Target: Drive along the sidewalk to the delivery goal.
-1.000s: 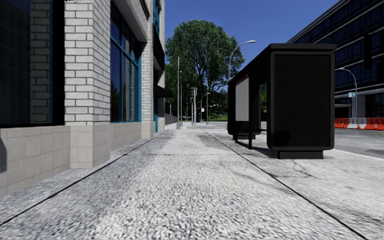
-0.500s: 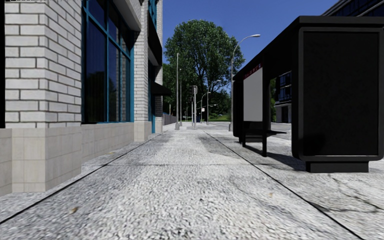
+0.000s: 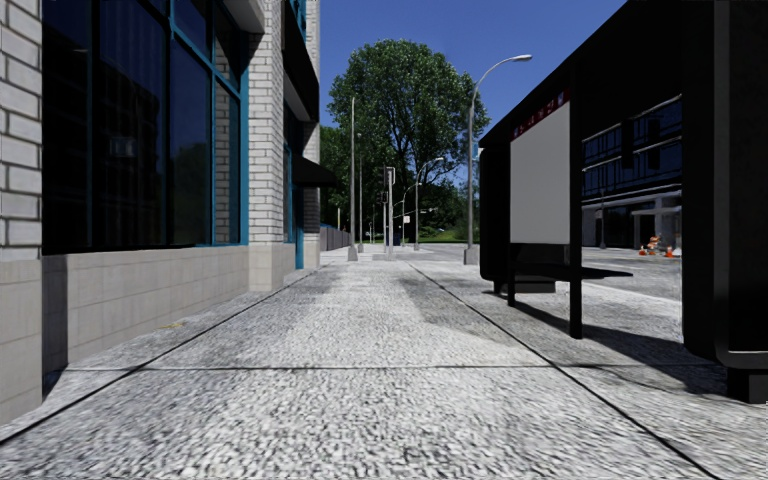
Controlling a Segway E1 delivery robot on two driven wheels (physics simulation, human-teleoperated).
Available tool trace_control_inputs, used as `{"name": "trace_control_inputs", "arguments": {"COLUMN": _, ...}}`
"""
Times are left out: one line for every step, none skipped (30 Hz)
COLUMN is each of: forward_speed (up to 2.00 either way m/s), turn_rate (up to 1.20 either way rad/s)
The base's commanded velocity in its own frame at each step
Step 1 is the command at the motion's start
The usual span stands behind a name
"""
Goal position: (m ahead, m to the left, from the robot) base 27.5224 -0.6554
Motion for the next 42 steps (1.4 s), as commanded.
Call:
{"name": "trace_control_inputs", "arguments": {"forward_speed": 2.0, "turn_rate": 0.0}}
{"name": "trace_control_inputs", "arguments": {"forward_speed": 2.0, "turn_rate": 0.0}}
{"name": "trace_control_inputs", "arguments": {"forward_speed": 2.0, "turn_rate": 0.0}}
{"name": "trace_control_inputs", "arguments": {"forward_speed": 2.0, "turn_rate": 0.0}}
{"name": "trace_control_inputs", "arguments": {"forward_speed": 2.0, "turn_rate": 0.0}}
{"name": "trace_control_inputs", "arguments": {"forward_speed": 2.0, "turn_rate": 0.0}}
{"name": "trace_control_inputs", "arguments": {"forward_speed": 2.0, "turn_rate": 0.0}}
{"name": "trace_control_inputs", "arguments": {"forward_speed": 2.0, "turn_rate": 0.0}}
{"name": "trace_control_inputs", "arguments": {"forward_speed": 2.0, "turn_rate": 0.0}}
{"name": "trace_control_inputs", "arguments": {"forward_speed": 2.0, "turn_rate": 0.0}}
{"name": "trace_control_inputs", "arguments": {"forward_speed": 2.0, "turn_rate": 0.0}}
{"name": "trace_control_inputs", "arguments": {"forward_speed": 2.0, "turn_rate": 0.0}}
{"name": "trace_control_inputs", "arguments": {"forward_speed": 2.0, "turn_rate": 0.0}}
{"name": "trace_control_inputs", "arguments": {"forward_speed": 2.0, "turn_rate": 0.0}}
{"name": "trace_control_inputs", "arguments": {"forward_speed": 2.0, "turn_rate": 0.0}}
{"name": "trace_control_inputs", "arguments": {"forward_speed": 2.0, "turn_rate": 0.0}}
{"name": "trace_control_inputs", "arguments": {"forward_speed": 2.0, "turn_rate": 0.0}}
{"name": "trace_control_inputs", "arguments": {"forward_speed": 2.0, "turn_rate": 0.0}}
{"name": "trace_control_inputs", "arguments": {"forward_speed": 2.0, "turn_rate": 0.0}}
{"name": "trace_control_inputs", "arguments": {"forward_speed": 2.0, "turn_rate": 0.0}}
{"name": "trace_control_inputs", "arguments": {"forward_speed": 2.0, "turn_rate": 0.0}}
{"name": "trace_control_inputs", "arguments": {"forward_speed": 2.0, "turn_rate": 0.0}}
{"name": "trace_control_inputs", "arguments": {"forward_speed": 2.0, "turn_rate": 0.0}}
{"name": "trace_control_inputs", "arguments": {"forward_speed": 2.0, "turn_rate": 0.0}}
{"name": "trace_control_inputs", "arguments": {"forward_speed": 2.0, "turn_rate": 0.0}}
{"name": "trace_control_inputs", "arguments": {"forward_speed": 2.0, "turn_rate": 0.0}}
{"name": "trace_control_inputs", "arguments": {"forward_speed": 2.0, "turn_rate": 0.0}}
{"name": "trace_control_inputs", "arguments": {"forward_speed": 2.0, "turn_rate": 0.0}}
{"name": "trace_control_inputs", "arguments": {"forward_speed": 2.0, "turn_rate": 0.0}}
{"name": "trace_control_inputs", "arguments": {"forward_speed": 2.0, "turn_rate": 0.0}}
{"name": "trace_control_inputs", "arguments": {"forward_speed": 2.0, "turn_rate": 0.0}}
{"name": "trace_control_inputs", "arguments": {"forward_speed": 2.0, "turn_rate": 0.0}}
{"name": "trace_control_inputs", "arguments": {"forward_speed": 2.0, "turn_rate": 0.0}}
{"name": "trace_control_inputs", "arguments": {"forward_speed": 2.0, "turn_rate": 0.0}}
{"name": "trace_control_inputs", "arguments": {"forward_speed": 2.0, "turn_rate": 0.0}}
{"name": "trace_control_inputs", "arguments": {"forward_speed": 2.0, "turn_rate": 0.0}}
{"name": "trace_control_inputs", "arguments": {"forward_speed": 2.0, "turn_rate": 0.0}}
{"name": "trace_control_inputs", "arguments": {"forward_speed": 2.0, "turn_rate": 0.0}}
{"name": "trace_control_inputs", "arguments": {"forward_speed": 2.0, "turn_rate": 0.0}}
{"name": "trace_control_inputs", "arguments": {"forward_speed": 2.0, "turn_rate": 0.0}}
{"name": "trace_control_inputs", "arguments": {"forward_speed": 2.0, "turn_rate": 0.0}}
{"name": "trace_control_inputs", "arguments": {"forward_speed": 2.0, "turn_rate": 0.0}}
